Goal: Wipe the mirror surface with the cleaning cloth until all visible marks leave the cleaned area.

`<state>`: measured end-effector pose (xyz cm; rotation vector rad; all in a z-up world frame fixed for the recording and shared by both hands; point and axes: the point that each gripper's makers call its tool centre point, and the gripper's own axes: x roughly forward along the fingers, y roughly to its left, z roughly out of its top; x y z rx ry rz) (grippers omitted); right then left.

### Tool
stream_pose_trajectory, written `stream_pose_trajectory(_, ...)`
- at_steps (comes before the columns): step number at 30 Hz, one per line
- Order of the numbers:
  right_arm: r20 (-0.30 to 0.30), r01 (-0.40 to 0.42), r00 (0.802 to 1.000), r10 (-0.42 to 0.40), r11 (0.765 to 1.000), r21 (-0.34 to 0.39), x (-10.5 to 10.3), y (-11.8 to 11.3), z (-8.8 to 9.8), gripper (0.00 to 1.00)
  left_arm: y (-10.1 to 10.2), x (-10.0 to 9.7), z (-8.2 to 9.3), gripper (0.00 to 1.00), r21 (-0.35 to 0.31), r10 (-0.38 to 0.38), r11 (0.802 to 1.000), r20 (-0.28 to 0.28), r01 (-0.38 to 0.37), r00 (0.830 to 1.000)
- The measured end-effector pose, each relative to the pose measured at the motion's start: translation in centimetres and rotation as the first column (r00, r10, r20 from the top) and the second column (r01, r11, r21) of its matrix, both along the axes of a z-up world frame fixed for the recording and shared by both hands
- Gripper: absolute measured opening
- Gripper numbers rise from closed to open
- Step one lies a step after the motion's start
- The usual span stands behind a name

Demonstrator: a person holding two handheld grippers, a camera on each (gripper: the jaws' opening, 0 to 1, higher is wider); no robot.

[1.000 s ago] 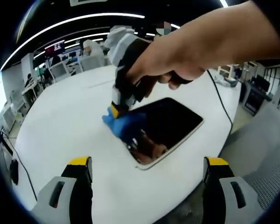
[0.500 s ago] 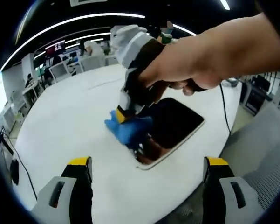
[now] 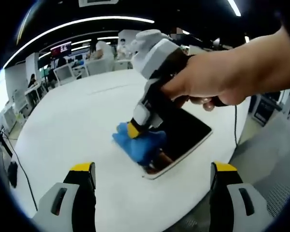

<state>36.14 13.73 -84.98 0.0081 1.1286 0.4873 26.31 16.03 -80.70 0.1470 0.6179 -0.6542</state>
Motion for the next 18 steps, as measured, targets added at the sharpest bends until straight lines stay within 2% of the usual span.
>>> stream_pose_trajectory(4, 0.014, -0.034, 0.999, 0.034, 0.999, -0.017, 0.1, 0.0, -0.1, 0.04, -0.2, 0.0, 0.1, 1.00, -0.006, -0.009, 1.000, 0.002, 0.009, 1.000)
stream_pose_trajectory(7, 0.028, -0.055, 0.998, 0.056, 0.998, -0.039, 0.0, -0.6, -0.2, 0.04, 0.3, 0.2, 0.1, 1.00, -0.013, 0.020, 1.000, -0.002, -0.020, 1.000)
stream_pose_trajectory(18, 0.030, -0.046, 0.998, 0.048, 0.998, -0.048, 0.4, -2.6, -0.3, 0.04, 0.2, -0.1, 0.1, 0.99, -0.008, 0.011, 1.000, -0.014, -0.011, 1.000)
